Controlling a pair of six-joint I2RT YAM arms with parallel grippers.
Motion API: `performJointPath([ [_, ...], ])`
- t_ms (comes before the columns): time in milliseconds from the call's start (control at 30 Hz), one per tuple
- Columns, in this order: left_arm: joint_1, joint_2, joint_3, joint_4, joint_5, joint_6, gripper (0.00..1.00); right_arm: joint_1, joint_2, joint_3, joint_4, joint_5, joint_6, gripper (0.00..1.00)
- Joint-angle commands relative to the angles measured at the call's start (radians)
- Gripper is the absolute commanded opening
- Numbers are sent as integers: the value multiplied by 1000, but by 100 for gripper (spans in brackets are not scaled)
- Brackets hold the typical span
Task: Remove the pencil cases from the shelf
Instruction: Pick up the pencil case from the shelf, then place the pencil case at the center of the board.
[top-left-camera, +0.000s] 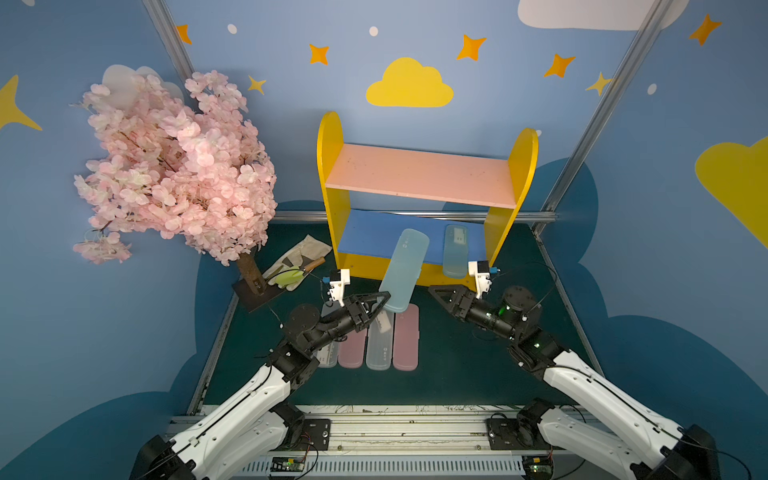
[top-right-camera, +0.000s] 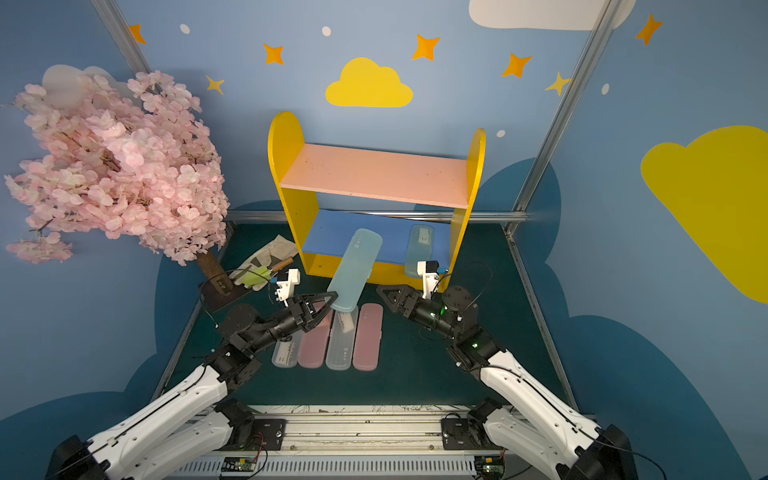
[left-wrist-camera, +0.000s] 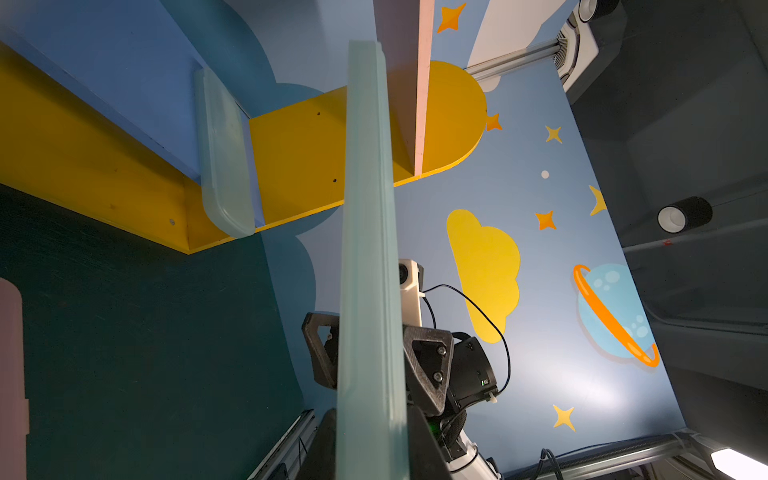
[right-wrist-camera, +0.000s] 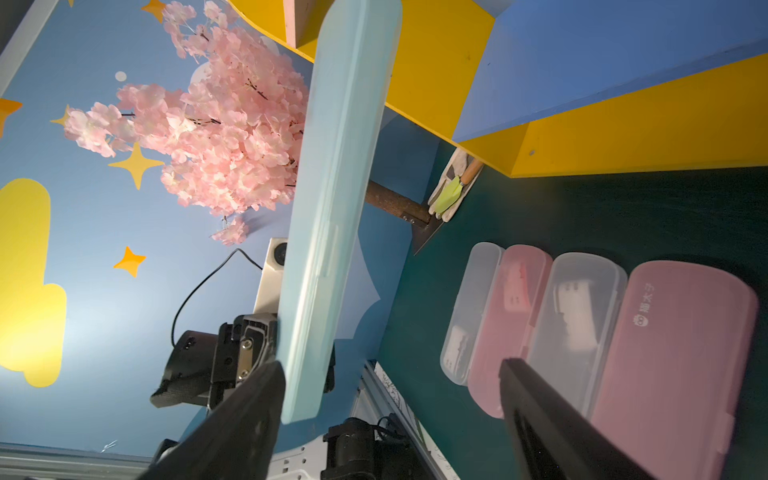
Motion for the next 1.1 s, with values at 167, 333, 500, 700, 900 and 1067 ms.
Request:
performJointPath([
  [167, -15, -18, 8, 23, 28, 30, 3, 31, 85, 94, 151, -62, 45, 79],
  [333, -22, -24, 9, 35, 30, 28, 3, 39, 127, 115, 175, -56, 67, 73],
  [500, -29, -23, 16, 42, 32, 32, 3, 42, 167, 119, 235, -60, 104, 64],
  [700, -35, -22, 19, 45, 29, 32, 3, 50, 207, 131, 293, -80, 136, 47],
  [900, -41, -7, 29, 47, 33, 39, 3, 56, 225, 134, 323, -82, 153, 32],
  [1067, -45, 1, 31, 51, 32, 41, 5, 59, 239, 126, 352, -89, 168, 21],
])
